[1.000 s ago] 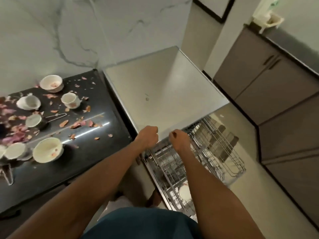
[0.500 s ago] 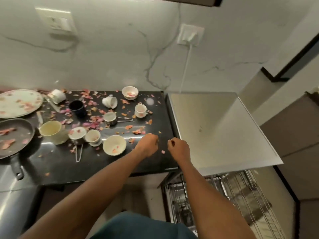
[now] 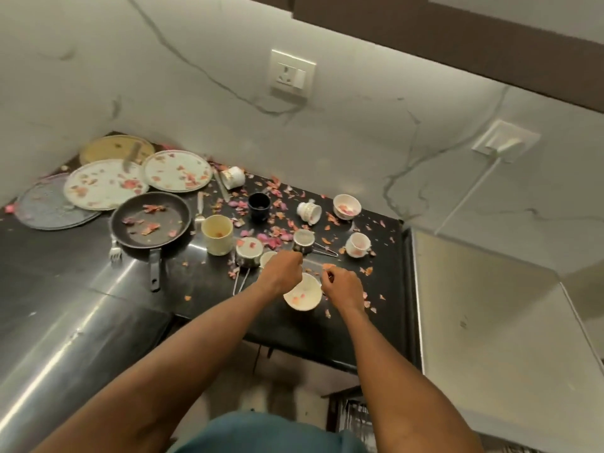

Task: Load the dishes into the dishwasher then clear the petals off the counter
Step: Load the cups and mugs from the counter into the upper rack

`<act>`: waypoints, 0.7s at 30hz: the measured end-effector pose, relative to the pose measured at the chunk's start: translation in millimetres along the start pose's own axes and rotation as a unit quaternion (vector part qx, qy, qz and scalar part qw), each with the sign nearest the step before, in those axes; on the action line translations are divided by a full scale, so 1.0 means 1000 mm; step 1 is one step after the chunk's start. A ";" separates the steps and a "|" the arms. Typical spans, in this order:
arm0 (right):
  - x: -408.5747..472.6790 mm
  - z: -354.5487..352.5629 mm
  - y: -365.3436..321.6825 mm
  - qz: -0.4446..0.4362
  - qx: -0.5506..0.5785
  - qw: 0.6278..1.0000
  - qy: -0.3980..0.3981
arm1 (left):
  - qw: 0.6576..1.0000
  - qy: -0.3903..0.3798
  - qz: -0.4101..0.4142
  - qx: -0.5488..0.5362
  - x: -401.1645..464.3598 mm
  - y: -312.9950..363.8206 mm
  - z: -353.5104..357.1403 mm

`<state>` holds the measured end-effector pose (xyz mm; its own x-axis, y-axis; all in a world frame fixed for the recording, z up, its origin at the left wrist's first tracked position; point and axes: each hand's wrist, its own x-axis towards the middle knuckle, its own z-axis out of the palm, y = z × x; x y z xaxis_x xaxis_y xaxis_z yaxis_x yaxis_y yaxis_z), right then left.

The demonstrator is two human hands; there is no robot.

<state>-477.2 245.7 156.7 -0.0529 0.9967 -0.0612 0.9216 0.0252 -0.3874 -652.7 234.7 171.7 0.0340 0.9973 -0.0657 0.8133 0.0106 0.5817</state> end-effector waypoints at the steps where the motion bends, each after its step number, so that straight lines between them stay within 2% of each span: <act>1: 0.003 0.004 -0.009 -0.009 0.001 1.000 -0.006 | 1.000 0.008 -0.010 0.000 -0.001 -0.006 -0.006; 8: 0.033 0.027 -0.060 -0.104 -0.024 0.994 -0.035 | 0.991 0.080 -0.105 -0.016 -0.001 -0.047 -0.028; 16: 0.075 0.061 -0.126 -0.232 0.018 0.970 -0.077 | 0.964 0.164 -0.202 -0.056 -0.015 -0.084 -0.047; 21: 0.089 0.079 -0.162 -0.287 0.019 0.949 -0.131 | 0.925 0.213 -0.308 -0.066 -0.031 -0.109 -0.047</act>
<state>-661.8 324.4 141.1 -0.6396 0.7667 -0.0546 0.6984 0.5500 -0.4581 -769.6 206.1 148.8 -0.6675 0.7366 -0.1092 0.5221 0.5676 0.6366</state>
